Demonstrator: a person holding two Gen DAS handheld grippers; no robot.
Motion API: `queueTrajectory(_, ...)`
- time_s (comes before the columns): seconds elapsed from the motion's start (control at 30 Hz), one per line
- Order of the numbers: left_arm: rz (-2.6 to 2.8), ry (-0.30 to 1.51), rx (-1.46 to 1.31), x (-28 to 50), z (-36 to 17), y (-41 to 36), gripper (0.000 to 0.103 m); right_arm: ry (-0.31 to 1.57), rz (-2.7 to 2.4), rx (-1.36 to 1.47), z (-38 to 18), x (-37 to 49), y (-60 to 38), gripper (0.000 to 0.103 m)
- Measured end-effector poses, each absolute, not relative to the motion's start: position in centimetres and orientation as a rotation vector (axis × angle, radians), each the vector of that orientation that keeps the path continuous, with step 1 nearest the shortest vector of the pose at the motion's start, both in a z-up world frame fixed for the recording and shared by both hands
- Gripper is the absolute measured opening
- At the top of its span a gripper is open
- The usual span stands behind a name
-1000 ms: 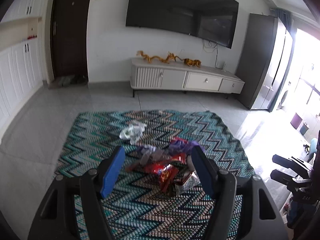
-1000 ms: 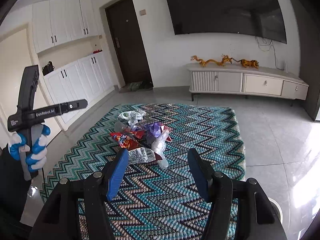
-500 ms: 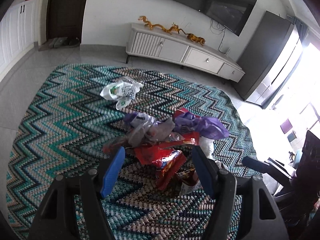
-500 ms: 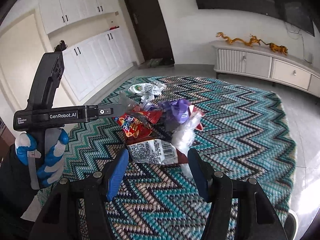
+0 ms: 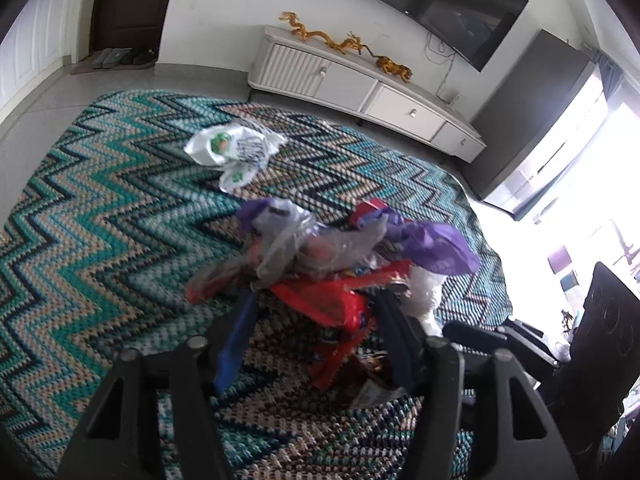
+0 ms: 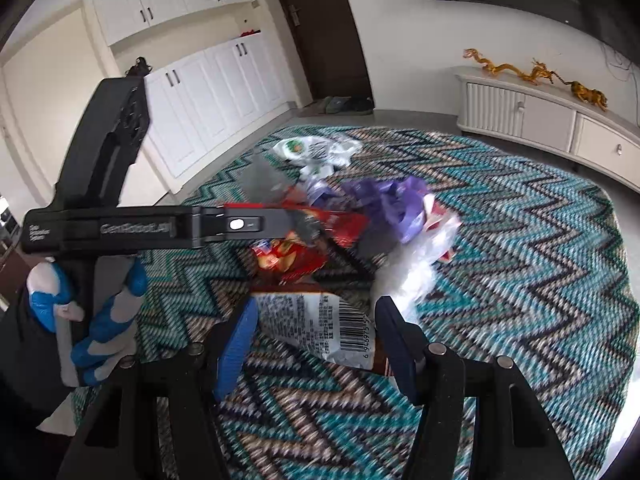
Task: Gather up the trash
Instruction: 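Grasp the red wrapper with the left tool while the right tool grasps a brown snack bag, then lift both held wrappers and carry them toward the gray bin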
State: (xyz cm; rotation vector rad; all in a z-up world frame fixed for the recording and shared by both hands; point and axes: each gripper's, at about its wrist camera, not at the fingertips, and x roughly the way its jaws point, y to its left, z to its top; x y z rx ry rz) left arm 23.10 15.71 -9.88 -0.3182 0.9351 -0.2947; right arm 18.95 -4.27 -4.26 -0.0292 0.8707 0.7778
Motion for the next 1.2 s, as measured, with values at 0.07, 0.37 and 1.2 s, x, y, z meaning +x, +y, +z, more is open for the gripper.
queueTrajectory(0.07, -0.313, 0.937, -0.320, 23.0, -10.0, 15.4, 0.044, 0.878, 0.804, -0.037, -4.3, 18.3, -4.1, 0.055)
queueTrajectory(0.37, -0.347, 0.964, -0.321, 23.0, -10.7, 14.3, 0.041, 0.907, 0.827, -0.050, -5.0, 17.8, -3.1, 0.054)
queueTrajectory(1.2, -0.386, 0.925, -0.316, 18.5, -9.5, 14.4, 0.008, 0.927, 0.897, 0.010, -5.2, 12.8, -3.6, 0.010)
